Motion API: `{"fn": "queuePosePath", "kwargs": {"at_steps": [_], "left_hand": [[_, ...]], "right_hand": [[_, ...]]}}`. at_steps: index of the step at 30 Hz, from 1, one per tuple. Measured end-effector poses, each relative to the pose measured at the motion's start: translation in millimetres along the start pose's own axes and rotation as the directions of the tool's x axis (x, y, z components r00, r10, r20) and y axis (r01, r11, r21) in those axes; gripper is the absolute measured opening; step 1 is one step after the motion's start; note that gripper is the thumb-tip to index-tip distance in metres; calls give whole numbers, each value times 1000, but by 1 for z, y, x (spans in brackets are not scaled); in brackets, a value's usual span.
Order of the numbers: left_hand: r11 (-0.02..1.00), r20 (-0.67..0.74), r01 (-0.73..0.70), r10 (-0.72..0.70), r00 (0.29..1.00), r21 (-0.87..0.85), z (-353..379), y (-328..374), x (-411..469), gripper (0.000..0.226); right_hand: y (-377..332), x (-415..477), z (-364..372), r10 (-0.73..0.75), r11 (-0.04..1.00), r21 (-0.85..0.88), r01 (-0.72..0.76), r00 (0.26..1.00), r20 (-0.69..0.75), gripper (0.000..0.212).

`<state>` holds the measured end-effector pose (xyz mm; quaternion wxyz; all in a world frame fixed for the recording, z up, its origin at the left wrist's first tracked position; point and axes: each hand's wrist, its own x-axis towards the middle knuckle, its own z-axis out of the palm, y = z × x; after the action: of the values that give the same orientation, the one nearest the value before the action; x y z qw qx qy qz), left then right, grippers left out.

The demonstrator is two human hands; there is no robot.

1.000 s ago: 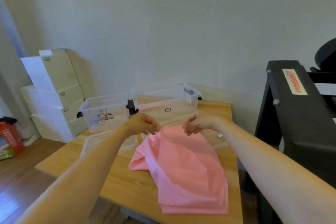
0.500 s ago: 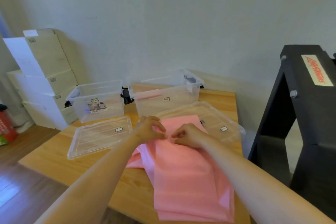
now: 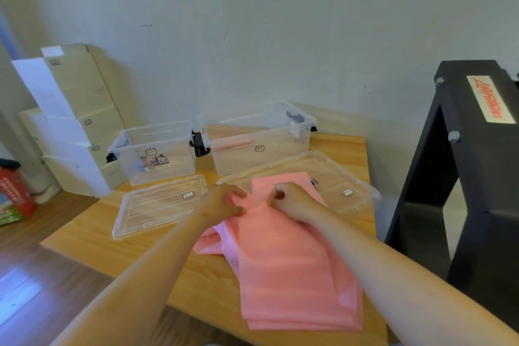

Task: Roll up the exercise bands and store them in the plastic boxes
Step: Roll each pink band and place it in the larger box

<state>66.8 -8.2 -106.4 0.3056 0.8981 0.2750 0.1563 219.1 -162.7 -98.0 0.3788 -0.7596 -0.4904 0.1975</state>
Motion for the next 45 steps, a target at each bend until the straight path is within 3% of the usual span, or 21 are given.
{"fn": "queuePosePath", "kwargs": {"at_steps": [4, 10, 14, 17, 21, 26, 28, 30, 33, 36, 38, 41, 45], "left_hand": [[995, -74, -57, 52, 996, -77, -9, 13, 2, 21], [947, -105, -75, 43, 994, -313, -62, 61, 15, 18], [940, -133, -142, 105, 986, -311, -101, 114, 33, 16], [937, -201, -196, 140, 970, -290, -124, 153, 50, 12], [870, -291, -277, 164, 943, -407, -148, 206, 71, 13], [788, -500, -452, 215, 839, -419, -181, 259, 93, 19], [757, -527, -492, 232, 817, -429, -185, 266, 91, 21], [762, -486, -467, 231, 843, -448, -177, 258, 81, 19], [835, -363, -364, 216, 906, -412, -155, 216, 62, 13], [931, -196, -233, 182, 964, -282, -127, 162, 38, 8], [947, -97, -169, 147, 984, -272, -104, 132, 22, 9], [941, 24, -68, 81, 996, -333, -76, 101, -1, 12], [904, 104, 1, 48, 993, -428, -55, 76, -28, 13]], "right_hand": [[-17, 3, -13, -12, 998, 66, 16, 998, -67, 25], [-53, 9, -64, -41, 976, 198, 86, 974, -222, 23], [-82, 19, -110, -76, 954, 246, 171, 933, -353, 23], [-105, 26, -148, -120, 940, 234, 248, 883, -454, 25], [-140, 35, -195, -180, 929, 153, 337, 774, -607, 17], [-181, 41, -234, -249, 894, 58, 444, 601, -760, 15], [-188, 39, -238, -265, 879, 46, 475, 566, -781, 16], [-183, 34, -233, -274, 885, 46, 463, 598, -753, 16], [-153, 25, -211, -256, 922, 69, 380, 735, -628, 20], [-113, 12, -174, -202, 960, 99, 260, 896, -394, 25], [-90, 1, -148, -173, 975, 102, 197, 963, -206, 26], [-64, -12, -118, -89, 994, 59, 89, 996, -3, 25], [-47, -30, -97, -20, 998, 55, 15, 996, 87, 21]]}}
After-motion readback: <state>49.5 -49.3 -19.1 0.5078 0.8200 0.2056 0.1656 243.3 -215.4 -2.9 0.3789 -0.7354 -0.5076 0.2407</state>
